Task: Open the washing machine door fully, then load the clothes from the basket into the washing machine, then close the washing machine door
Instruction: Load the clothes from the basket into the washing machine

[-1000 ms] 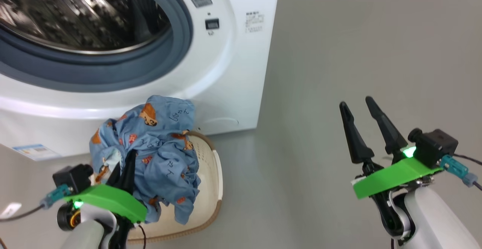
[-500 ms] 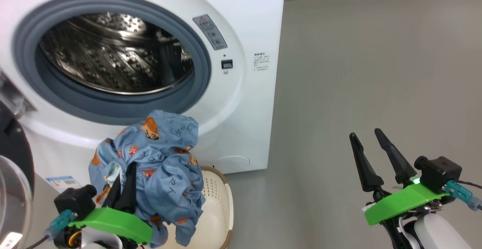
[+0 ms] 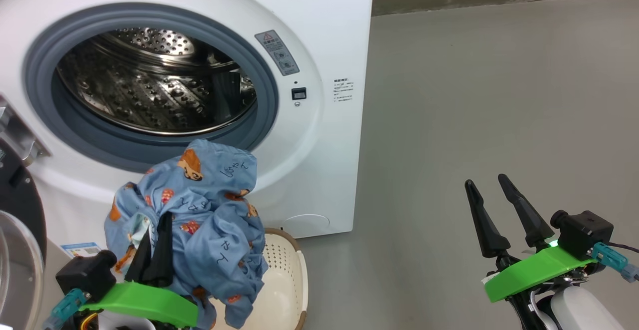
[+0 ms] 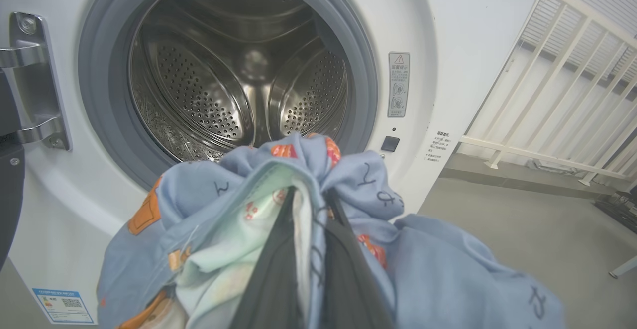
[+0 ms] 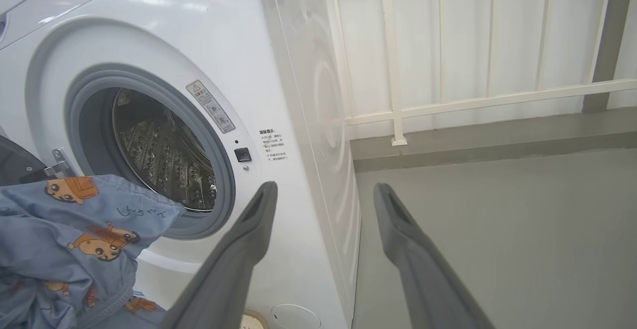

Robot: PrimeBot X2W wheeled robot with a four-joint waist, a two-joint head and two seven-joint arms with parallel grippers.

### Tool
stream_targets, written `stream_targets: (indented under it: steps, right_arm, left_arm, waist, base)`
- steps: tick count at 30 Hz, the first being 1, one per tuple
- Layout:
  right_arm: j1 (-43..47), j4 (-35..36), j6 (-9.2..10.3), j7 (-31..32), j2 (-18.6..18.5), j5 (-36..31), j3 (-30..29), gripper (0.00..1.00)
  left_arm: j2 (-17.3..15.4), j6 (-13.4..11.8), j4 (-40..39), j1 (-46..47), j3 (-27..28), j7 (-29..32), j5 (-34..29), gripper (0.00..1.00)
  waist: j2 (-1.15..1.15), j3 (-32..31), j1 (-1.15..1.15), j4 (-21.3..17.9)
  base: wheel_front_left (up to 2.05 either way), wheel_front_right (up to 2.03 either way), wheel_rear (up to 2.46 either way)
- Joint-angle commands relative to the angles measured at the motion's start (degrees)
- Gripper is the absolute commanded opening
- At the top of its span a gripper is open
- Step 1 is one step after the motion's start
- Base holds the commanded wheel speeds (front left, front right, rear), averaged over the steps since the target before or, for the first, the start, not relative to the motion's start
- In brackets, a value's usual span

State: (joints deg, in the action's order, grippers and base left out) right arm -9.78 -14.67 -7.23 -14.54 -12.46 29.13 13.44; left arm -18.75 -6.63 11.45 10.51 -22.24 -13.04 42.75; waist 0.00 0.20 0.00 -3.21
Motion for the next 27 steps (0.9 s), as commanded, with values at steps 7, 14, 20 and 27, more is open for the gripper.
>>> stream_targets:
  steps: [7,14,20,27]
  right_arm:
    - [-1.01,1.31,-0.25,-0.46,-0.77,0.80,1.43,1.00]
    - [-1.28,1.47,-0.25,-0.46,-1.10,0.66,1.41,1.00]
    - [-2.14,2.06,-0.25,-0.46,-1.41,0.45,1.12,1.00]
    - [-4.27,3.00,-0.25,-0.46,-1.88,-0.25,1.29,1.00]
  left_arm:
    - [-2.27,-1.26,-1.57,2.32,2.90,-0.41,-1.17,0.00]
    - [-2.86,-0.96,4.16,8.23,3.36,-0.43,-2.02,0.00]
    - [-3.60,-0.09,10.79,15.66,3.81,-0.33,-2.77,0.00]
    - [-3.69,2.13,20.59,27.20,4.79,-1.03,-3.63,0.00]
  waist:
    - [0.00,0.13,0.00,-1.58]
    - [0.00,1.40,0.00,-2.92]
    - [0.00,4.68,0.00,-4.18]
    - [0.00,11.93,0.00,-5.60]
  base:
    - [0.00,0.00,0.00]
    - [0.00,0.00,0.00]
    - [0.00,0.00,0.00]
    - [0.00,0.00,0.00]
